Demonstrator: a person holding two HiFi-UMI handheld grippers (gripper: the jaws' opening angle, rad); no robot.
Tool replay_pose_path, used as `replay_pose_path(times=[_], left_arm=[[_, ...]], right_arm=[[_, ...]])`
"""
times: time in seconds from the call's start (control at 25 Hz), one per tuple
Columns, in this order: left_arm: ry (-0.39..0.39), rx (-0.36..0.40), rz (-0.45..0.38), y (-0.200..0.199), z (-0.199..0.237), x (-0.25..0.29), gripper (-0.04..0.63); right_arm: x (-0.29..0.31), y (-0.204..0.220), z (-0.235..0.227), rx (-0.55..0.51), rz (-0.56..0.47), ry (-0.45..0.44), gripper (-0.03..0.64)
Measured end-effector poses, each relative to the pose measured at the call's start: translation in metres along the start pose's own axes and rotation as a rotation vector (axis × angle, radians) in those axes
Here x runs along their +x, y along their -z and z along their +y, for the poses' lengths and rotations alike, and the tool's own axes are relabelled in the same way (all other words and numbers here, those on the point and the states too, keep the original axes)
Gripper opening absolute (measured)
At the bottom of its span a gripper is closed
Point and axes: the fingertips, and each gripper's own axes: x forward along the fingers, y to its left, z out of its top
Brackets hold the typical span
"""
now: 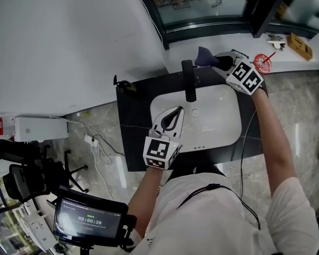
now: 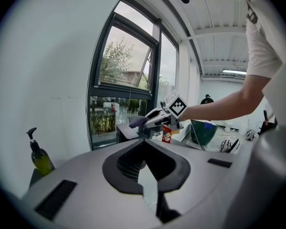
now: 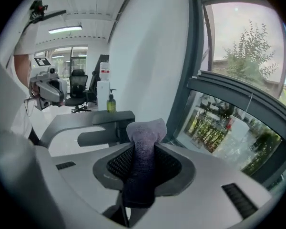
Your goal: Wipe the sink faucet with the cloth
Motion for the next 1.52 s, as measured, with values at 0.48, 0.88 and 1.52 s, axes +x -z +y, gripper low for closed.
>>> replay_pose_path(times=[0.48, 0.88, 1.52], left_arm=[[-0.053, -0.011, 0.011, 0.004, 0.011, -0.013, -0.005], [-0.095, -0.019, 0.009, 0.006, 0.024, -0.020, -0.005], [-0.030, 0.002, -0.002, -0.005, 0.008, 0.000, -0.005]], right_arm=[[0.066, 0.103, 0.056, -0.095, 0.408, -0.149, 0.114], [0.087, 0.078, 0.067, -0.156, 0.351, -0.208, 0.114], [-0.010, -0.045, 0.013, -0.067, -0.119, -0.086, 0.114]])
